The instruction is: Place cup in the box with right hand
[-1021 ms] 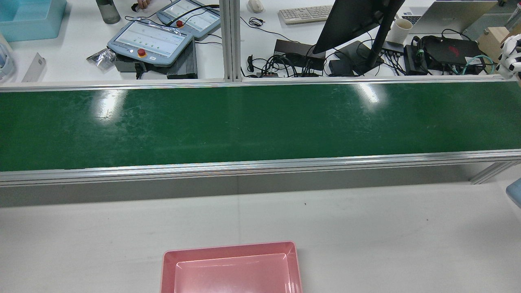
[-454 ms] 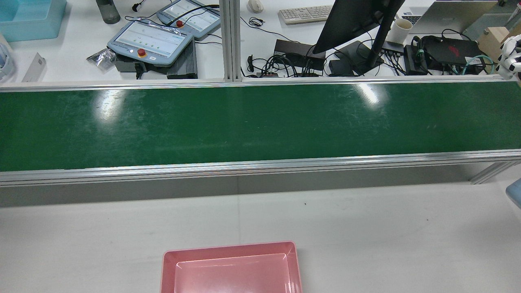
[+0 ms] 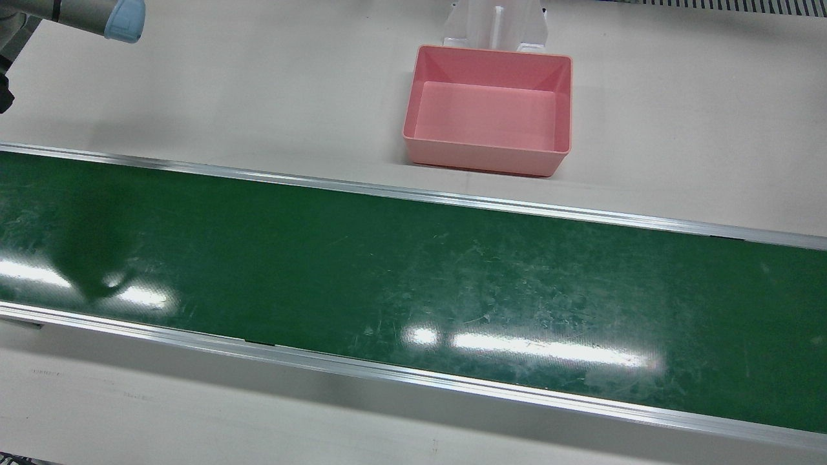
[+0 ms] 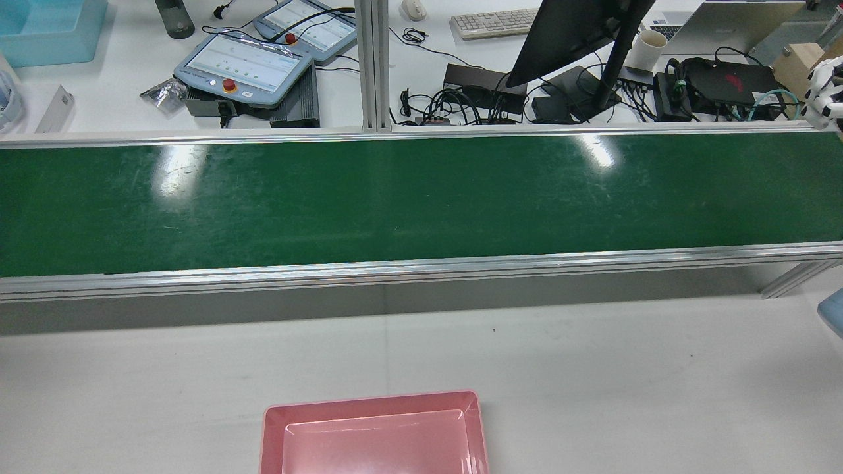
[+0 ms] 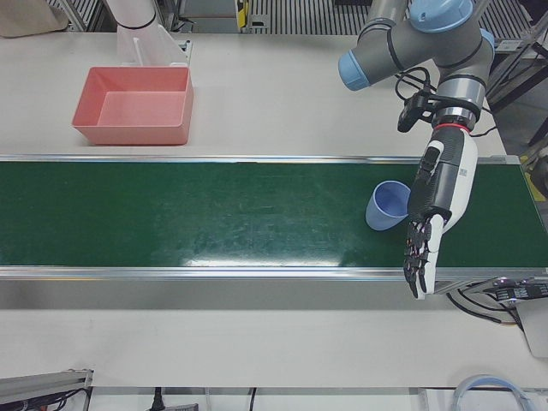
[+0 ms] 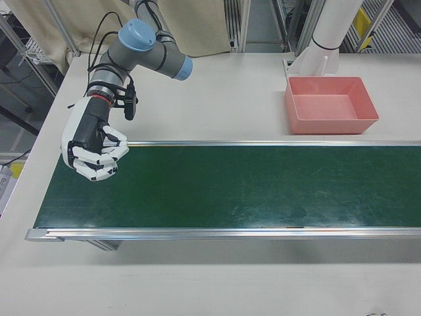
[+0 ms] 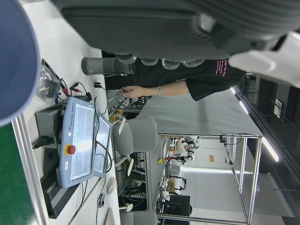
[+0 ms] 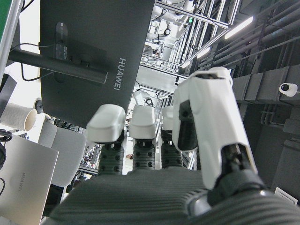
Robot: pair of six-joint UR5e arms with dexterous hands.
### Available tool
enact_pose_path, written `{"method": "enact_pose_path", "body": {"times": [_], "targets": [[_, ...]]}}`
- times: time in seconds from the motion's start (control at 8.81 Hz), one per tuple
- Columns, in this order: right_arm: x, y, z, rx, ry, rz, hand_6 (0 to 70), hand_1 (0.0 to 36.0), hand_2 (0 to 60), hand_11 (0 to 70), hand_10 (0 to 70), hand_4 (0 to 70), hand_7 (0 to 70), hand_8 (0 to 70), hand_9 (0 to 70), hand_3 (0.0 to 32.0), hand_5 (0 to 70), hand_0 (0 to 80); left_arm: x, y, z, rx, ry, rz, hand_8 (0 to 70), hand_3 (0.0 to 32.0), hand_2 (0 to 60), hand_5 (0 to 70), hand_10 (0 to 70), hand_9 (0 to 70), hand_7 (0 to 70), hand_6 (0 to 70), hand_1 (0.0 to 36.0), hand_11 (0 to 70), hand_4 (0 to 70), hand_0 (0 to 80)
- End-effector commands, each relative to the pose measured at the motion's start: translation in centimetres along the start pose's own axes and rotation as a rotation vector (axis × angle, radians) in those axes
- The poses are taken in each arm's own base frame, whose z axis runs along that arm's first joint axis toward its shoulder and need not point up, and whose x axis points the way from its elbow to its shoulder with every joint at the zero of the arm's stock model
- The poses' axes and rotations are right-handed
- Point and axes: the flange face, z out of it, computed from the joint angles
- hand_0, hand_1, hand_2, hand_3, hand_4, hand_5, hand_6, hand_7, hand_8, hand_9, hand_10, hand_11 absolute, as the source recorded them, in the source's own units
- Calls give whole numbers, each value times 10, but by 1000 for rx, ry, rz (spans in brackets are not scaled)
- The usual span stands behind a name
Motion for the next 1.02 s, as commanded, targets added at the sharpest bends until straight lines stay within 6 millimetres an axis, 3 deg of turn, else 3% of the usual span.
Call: {"method": "enact_pose_path", "body": {"times": [0.0,0.11,0.23,0.34,0.57,0.68,0.91], "targets": [[0,-4,-1,7,0,-3,629,360,600,700,700,700,700,700,700,0,355,766,0,0,0,0,0,0,0,0,0,0,0,0,0,0,0,0,0,0],[6,-14,1,15,8,-7,629,360,600,700,700,700,700,700,700,0,354,766,0,0,0,0,0,0,0,0,0,0,0,0,0,0,0,0,0,0],[7,-8,8,-10,0,4,626,360,600,700,700,700,700,700,700,0,353,728,0,0,0,0,0,0,0,0,0,0,0,0,0,0,0,0,0,0],[10,-11,12,-39,-7,15,622,360,600,700,700,700,700,700,700,0,355,786,0,0,0,0,0,0,0,0,0,0,0,0,0,0,0,0,0,0],[10,-12,13,-43,-9,15,609,360,600,700,700,700,700,700,700,0,367,728,0,0,0,0,0,0,0,0,0,0,0,0,0,0,0,0,0,0],[10,-12,13,-43,-9,15,609,360,600,700,700,700,700,700,700,0,365,764,0,0,0,0,0,0,0,0,0,0,0,0,0,0,0,0,0,0],[14,-16,19,-47,-10,17,607,360,600,700,700,700,700,700,700,0,365,764,0,0,0,0,0,0,0,0,0,0,0,0,0,0,0,0,0,0]]}}
